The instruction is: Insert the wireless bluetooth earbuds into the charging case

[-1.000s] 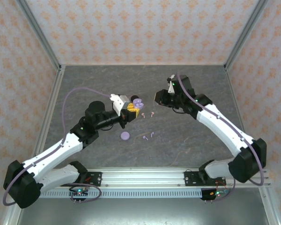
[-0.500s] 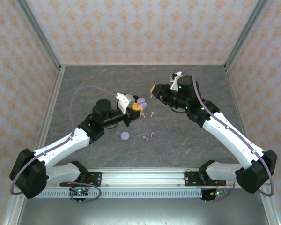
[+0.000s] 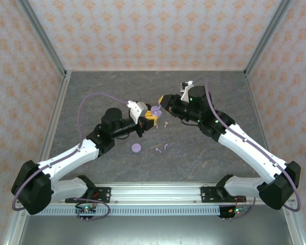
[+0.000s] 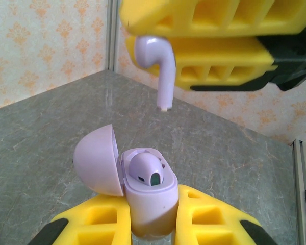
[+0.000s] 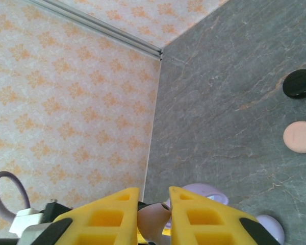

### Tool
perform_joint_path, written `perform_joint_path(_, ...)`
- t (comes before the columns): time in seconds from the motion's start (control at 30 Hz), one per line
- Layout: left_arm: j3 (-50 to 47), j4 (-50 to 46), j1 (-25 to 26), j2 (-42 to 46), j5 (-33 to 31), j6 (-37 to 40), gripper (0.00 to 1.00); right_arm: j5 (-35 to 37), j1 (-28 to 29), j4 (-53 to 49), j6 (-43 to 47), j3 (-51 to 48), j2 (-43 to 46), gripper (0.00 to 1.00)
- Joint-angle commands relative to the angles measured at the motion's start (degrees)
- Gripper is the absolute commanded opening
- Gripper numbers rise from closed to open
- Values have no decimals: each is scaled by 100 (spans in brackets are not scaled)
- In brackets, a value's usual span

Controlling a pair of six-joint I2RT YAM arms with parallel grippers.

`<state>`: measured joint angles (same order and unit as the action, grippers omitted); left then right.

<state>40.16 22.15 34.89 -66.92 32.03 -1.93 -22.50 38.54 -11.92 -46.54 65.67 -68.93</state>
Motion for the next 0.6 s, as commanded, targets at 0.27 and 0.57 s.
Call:
perform_joint_path(0.27, 298, 334, 79, -8, -13, -103, 0, 133, 57, 177, -26, -160, -32, 18)
perform_joint_path(0.57, 355, 336, 109, -15, -49, -112, 0, 98, 75, 88, 38, -168, -77, 18)
